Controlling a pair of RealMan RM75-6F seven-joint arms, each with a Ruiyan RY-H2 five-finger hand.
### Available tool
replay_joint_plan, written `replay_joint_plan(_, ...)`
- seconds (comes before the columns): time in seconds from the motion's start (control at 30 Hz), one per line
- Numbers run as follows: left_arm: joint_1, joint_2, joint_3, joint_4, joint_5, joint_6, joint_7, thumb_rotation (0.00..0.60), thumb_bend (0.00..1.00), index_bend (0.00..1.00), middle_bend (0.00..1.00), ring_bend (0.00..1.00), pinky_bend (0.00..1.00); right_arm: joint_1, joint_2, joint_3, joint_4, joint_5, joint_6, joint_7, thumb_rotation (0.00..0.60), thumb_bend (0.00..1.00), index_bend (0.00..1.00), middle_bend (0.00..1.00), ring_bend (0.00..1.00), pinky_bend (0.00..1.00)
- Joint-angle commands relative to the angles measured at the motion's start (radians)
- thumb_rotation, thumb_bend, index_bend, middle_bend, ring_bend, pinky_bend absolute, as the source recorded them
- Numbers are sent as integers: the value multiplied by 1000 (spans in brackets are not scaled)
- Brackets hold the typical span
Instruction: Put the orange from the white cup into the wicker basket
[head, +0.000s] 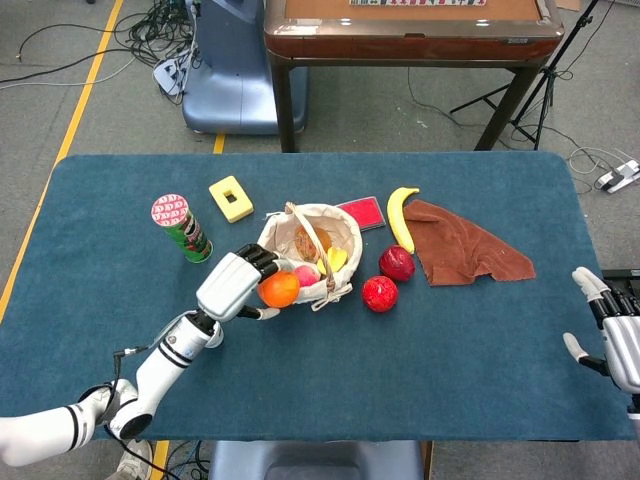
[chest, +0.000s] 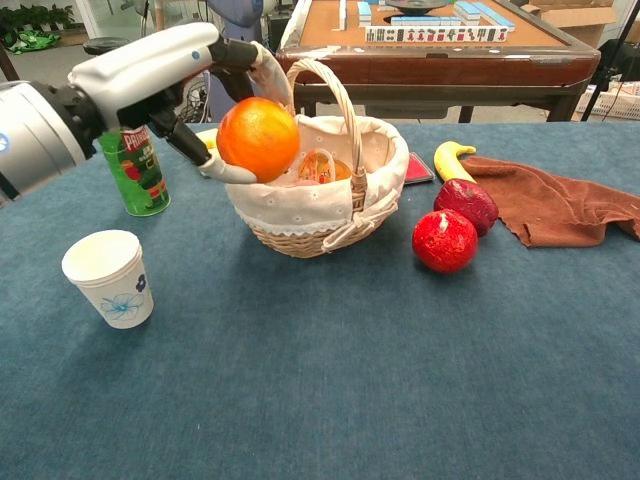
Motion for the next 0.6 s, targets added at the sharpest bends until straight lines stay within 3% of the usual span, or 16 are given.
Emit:
replay_joint_plan(0.03,-19,-27,-5,33,-12,-6,21,600,124,422,427,355,294,-3,2,-1,-3,-1,5,-2,600,296,88,118,114,233)
replay_joint_plan(0.27,-44,-64,-17,78,-46,-14,53,600,124,420,418,354,294,-5,5,-1,-10,-3,8,-8,600,296,88,118,115,233)
replay_joint_plan(0.6,-45,-78,-24,97,-107,-9,132,600,124,297,245,306,294,-7,6,-1,-7,1,7,-5,600,296,88,118,114,233)
